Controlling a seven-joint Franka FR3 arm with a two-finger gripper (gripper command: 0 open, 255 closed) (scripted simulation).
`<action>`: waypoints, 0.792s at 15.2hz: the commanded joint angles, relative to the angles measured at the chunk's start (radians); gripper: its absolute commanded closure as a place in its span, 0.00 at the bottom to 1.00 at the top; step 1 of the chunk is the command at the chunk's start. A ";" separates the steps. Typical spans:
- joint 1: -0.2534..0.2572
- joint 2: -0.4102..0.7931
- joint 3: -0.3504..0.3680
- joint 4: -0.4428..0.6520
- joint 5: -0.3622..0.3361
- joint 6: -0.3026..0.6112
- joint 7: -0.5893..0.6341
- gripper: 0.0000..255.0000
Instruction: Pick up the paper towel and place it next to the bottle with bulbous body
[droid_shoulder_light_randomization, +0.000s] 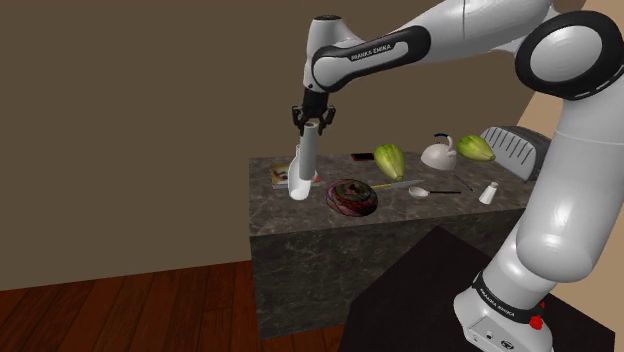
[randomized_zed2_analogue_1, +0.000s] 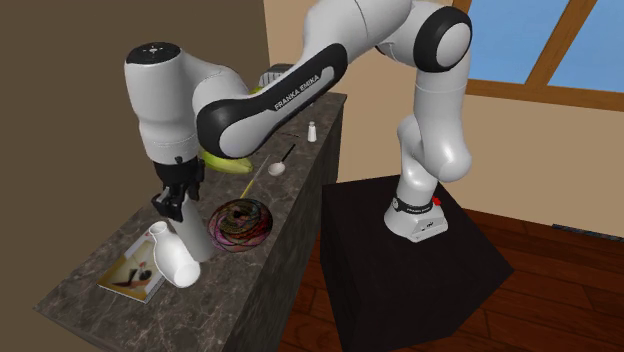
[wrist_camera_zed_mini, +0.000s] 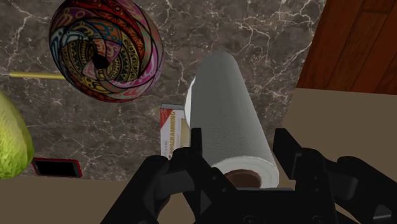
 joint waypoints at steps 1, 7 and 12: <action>0.000 0.003 -0.001 -0.023 -0.003 0.027 0.004 1.00; 0.000 0.027 -0.003 -0.073 -0.013 0.100 0.017 1.00; 0.001 0.052 -0.006 -0.109 -0.024 0.159 0.029 1.00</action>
